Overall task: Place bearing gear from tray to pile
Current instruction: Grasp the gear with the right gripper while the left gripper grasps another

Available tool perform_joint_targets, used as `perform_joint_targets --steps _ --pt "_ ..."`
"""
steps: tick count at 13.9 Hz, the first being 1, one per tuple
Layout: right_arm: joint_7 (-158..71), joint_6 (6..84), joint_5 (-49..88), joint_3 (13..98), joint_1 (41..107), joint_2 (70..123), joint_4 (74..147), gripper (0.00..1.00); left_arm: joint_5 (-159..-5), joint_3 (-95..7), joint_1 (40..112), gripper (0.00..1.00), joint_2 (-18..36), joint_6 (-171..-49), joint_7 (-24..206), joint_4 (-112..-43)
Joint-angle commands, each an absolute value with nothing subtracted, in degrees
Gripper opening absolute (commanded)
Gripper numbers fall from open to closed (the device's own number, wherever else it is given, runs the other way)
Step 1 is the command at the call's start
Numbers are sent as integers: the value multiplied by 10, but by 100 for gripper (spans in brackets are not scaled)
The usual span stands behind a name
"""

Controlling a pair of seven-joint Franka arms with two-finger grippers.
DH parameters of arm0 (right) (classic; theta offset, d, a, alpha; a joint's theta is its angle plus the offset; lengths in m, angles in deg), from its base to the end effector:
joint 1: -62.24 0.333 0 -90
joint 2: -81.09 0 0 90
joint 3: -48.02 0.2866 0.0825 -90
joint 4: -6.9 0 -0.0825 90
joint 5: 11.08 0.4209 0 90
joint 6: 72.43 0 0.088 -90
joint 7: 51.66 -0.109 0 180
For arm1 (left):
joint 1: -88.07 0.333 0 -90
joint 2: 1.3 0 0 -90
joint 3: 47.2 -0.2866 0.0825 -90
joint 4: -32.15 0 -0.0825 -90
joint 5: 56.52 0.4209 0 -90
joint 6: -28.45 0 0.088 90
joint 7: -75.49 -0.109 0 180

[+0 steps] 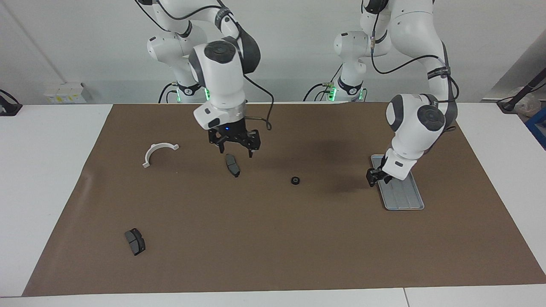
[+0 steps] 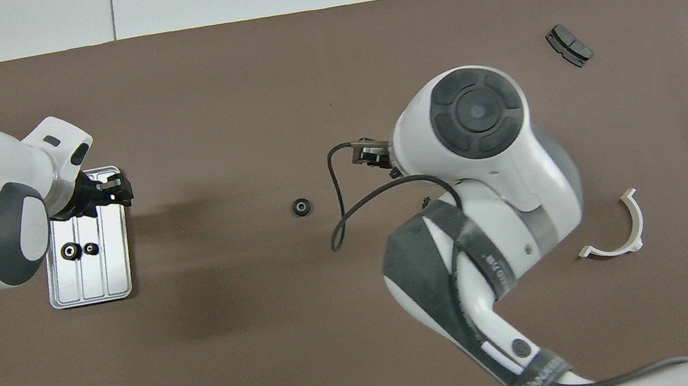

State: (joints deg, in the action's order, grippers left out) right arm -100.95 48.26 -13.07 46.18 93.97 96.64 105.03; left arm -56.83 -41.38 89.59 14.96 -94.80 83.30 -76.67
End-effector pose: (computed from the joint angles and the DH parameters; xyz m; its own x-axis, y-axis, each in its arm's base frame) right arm 0.5859 0.3363 0.3962 0.9420 -0.3170 0.1100 -0.3114 -0.9480 -0.0659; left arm 0.6341 -0.0463 0.2998 0.9971 0.0673 -0.0348 0.0683 -0.9973 0.0284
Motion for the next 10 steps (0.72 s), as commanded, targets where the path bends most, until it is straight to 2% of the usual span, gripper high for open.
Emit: perform_joint_targets --steps 1,4,5,10 --pt "-1088 511 -141 459 969 1039 995 100 -568 -409 916 61 126 -953 804 -806" --pt "-1165 515 -182 459 1006 1144 919 100 -568 -409 929 60 126 -985 804 -840" --pt "-1185 528 -194 460 1011 1161 910 100 -568 -409 931 60 126 -998 804 -849" --pt "-1192 578 -182 462 1021 1170 911 100 -568 -409 948 57 122 -998 783 -862"
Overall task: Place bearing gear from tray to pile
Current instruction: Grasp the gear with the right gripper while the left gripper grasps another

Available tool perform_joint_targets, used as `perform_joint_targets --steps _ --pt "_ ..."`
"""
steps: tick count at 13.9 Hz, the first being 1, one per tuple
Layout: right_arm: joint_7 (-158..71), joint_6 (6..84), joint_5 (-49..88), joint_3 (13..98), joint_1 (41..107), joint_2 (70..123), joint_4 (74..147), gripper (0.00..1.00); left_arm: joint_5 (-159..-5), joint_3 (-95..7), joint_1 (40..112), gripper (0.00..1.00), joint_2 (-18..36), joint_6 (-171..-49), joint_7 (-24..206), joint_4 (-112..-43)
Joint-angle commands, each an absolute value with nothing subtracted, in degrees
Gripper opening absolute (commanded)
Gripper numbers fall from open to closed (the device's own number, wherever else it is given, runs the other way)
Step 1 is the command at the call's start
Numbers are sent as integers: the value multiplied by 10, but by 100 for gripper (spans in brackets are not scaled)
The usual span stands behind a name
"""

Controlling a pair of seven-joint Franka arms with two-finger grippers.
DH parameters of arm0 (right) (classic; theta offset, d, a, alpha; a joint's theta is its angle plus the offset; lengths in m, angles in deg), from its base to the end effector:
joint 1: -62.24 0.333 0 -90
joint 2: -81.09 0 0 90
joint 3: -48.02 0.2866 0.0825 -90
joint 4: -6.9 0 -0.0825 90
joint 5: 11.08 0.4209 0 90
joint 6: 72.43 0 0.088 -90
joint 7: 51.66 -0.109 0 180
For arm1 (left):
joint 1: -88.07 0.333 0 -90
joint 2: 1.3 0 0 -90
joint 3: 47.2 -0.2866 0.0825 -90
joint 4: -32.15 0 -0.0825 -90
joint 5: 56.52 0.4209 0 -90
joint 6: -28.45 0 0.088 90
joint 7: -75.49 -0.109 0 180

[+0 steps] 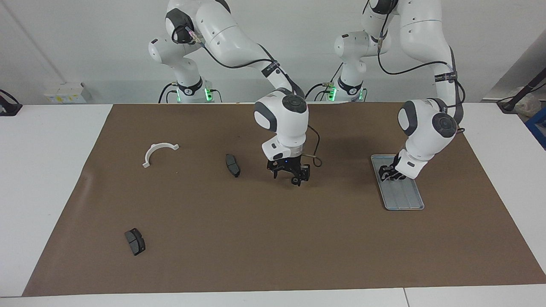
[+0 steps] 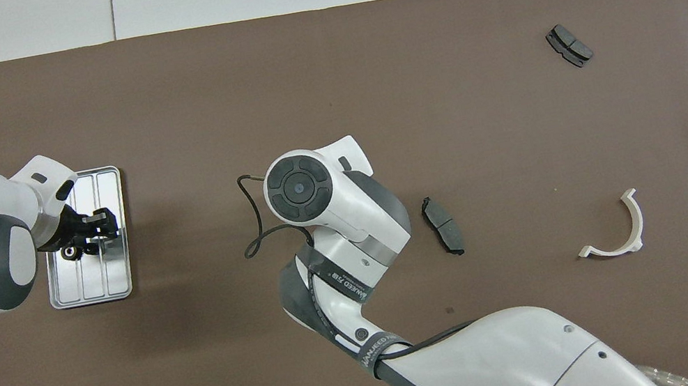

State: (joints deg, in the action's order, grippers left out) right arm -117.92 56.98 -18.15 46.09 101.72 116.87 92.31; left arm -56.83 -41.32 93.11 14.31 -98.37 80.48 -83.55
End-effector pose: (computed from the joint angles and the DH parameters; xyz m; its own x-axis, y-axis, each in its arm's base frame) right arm 0.5867 0.4511 0.2750 0.8965 -0.4093 0.1696 -0.4023 -0.9124 -0.0757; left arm 0.6064 -0.0089 0.2563 0.9938 0.0772 -0.0795 0.0794 -0.9965 0.0248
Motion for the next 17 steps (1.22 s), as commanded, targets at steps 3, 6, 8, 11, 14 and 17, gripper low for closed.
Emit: perform_joint_targets --steps 3,6,8,11,14,17 --pt "-1185 582 -178 475 1021 1172 918 100 -568 -409 957 57 122 -998 772 -864" --pt "-1160 583 -179 481 1021 1174 921 100 -568 -409 955 54 121 -1000 773 -876" --pt "-1140 583 -180 481 1021 1177 923 94 -568 -409 954 50 121 -1001 773 -880" --pt "-1130 586 -187 481 1034 1196 922 81 -568 -409 948 46 121 -1002 773 -883" --pt "-1130 585 -188 481 1036 1197 921 72 -568 -409 949 38 121 -1001 772 -883" --pt "-1128 579 -190 481 1036 1196 921 26 -568 -409 948 27 121 -1001 769 -882"
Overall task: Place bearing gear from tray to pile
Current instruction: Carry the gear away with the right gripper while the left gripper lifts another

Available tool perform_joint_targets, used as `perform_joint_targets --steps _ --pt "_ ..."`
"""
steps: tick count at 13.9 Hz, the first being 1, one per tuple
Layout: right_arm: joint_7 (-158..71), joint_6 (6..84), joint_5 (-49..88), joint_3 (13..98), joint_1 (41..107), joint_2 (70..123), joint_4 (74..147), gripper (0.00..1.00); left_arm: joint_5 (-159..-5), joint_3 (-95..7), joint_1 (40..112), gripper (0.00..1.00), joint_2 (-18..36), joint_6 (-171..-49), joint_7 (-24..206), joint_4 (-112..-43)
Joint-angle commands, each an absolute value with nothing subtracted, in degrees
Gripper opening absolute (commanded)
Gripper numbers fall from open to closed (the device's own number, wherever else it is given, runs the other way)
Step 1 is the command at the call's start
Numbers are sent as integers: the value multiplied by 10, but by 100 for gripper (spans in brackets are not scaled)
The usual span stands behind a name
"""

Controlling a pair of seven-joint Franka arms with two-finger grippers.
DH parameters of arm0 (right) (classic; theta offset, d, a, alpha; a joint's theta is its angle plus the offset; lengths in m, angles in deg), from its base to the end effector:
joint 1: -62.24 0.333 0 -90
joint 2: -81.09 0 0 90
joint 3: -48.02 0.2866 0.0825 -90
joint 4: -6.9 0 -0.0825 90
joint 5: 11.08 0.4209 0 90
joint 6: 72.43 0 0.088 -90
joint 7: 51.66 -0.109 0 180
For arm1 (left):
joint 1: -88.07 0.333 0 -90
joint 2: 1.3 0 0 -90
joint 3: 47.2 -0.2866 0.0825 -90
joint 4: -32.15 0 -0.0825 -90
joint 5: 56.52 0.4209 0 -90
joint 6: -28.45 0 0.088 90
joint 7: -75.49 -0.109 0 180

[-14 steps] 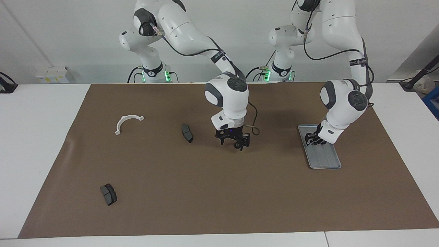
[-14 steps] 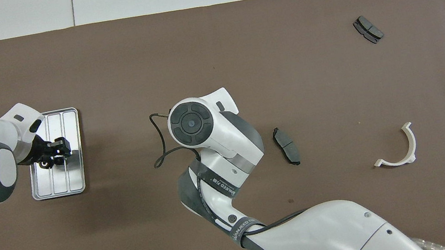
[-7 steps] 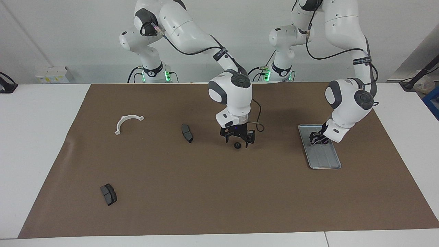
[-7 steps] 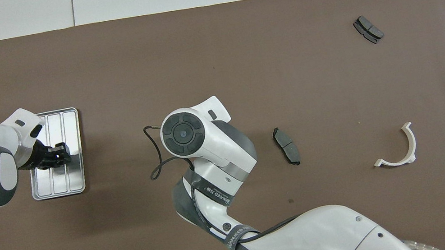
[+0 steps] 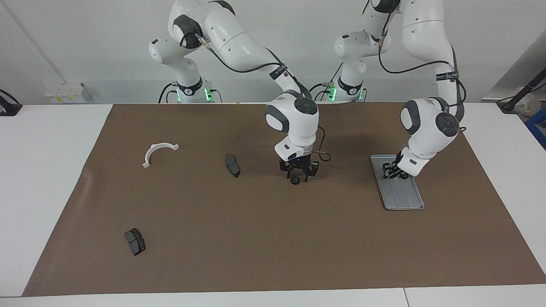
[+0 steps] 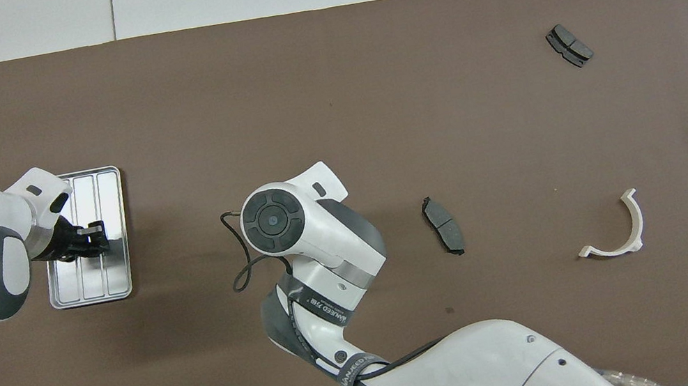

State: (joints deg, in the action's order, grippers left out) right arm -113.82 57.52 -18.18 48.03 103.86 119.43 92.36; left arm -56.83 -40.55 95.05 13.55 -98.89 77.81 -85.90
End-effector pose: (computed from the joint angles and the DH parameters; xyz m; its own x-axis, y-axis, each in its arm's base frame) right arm 0.5534 0.4874 0.2423 0.9498 -0.2802 0.1389 -0.2769 -0.9599 -0.0432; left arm 0.5949 0.0030 0.2468 0.9940 0.0505 -0.0966 0.0536 -0.9981 0.0298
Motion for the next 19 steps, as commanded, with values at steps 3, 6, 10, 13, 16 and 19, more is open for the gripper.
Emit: perform_joint_targets --steps 3,6,10,13,16,19 --pt "-1127 580 -223 481 1032 1197 917 0 -567 -410 949 16 123 -1001 759 -877" --pt "-1129 579 -225 480 1030 1194 916 0 -566 -410 948 3 128 -1001 757 -864" --pt "-1124 561 -225 474 999 1151 932 0 -566 -408 934 0 145 -988 765 -794" --pt "-1062 559 -216 476 958 1090 989 0 -567 -408 883 0 150 -992 815 -775" --pt "-953 560 -208 476 909 1012 1094 0 -567 -408 791 0 149 -986 934 -776" --pt "-825 560 -193 476 852 974 1157 0 -567 -408 697 0 157 -1002 1066 -774"
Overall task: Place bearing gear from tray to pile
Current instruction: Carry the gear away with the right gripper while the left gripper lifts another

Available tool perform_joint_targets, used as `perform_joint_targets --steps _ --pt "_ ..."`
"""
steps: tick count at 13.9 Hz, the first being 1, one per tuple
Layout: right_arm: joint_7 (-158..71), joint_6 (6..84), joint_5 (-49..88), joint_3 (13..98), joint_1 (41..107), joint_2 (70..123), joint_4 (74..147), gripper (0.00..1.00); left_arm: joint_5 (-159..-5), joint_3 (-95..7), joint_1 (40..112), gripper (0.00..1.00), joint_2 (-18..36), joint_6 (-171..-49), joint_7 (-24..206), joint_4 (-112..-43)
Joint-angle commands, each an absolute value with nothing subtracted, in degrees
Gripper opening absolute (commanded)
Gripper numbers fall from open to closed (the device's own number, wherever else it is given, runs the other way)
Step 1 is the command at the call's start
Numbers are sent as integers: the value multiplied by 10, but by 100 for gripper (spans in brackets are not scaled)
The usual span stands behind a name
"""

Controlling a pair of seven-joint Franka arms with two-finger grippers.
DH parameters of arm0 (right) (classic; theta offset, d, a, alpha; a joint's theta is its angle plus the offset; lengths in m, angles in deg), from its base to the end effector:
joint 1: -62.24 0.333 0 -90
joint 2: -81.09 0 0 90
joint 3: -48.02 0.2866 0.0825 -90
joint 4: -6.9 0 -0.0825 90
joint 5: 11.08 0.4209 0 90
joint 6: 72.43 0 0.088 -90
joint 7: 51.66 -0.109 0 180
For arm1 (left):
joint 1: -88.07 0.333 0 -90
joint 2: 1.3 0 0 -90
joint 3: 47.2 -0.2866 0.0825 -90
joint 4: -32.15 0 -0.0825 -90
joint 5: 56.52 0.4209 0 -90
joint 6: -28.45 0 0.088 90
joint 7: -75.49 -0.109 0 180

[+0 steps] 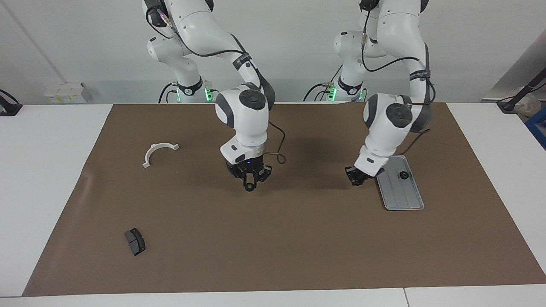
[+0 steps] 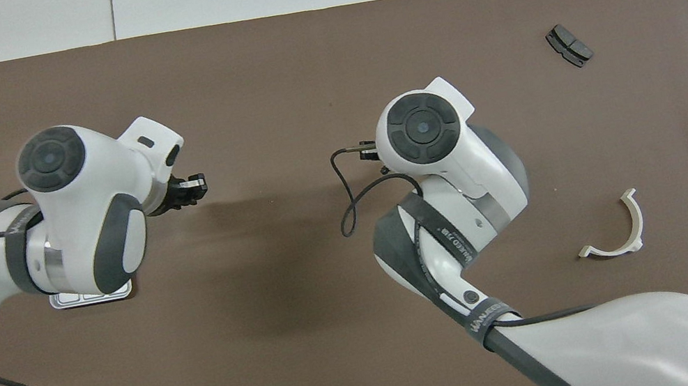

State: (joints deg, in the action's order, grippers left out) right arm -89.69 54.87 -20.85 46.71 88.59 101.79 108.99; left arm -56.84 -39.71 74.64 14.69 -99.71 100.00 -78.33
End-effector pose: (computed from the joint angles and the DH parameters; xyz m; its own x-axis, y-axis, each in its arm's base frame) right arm 0.6123 0.2807 0.3121 0.9817 -0.1194 0.1483 -0.1316 -0.9884 0.0752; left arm 0.5957 -0.2259 0.2971 0.9973 0.0718 0.0120 0.0712 -0.9962 0.0499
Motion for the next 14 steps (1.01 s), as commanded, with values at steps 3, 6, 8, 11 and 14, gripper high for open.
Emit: perform_joint_targets --steps 3,6,8,11,14 --pt "-723 558 -172 476 784 953 1203 0 -567 -407 640 1 165 -1026 1123 -776" --pt "-632 554 -161 476 725 937 1240 0 -568 -406 607 24 170 -1031 1125 -787" --pt "-591 554 -160 476 696 933 1252 0 -569 -406 600 57 170 -1048 1126 -796" --pt "-542 559 -160 476 656 928 1269 0 -570 -406 600 75 170 -1053 1126 -796" --pt "-505 561 -160 476 625 927 1273 0 -570 -410 620 74 169 -1023 1125 -780"
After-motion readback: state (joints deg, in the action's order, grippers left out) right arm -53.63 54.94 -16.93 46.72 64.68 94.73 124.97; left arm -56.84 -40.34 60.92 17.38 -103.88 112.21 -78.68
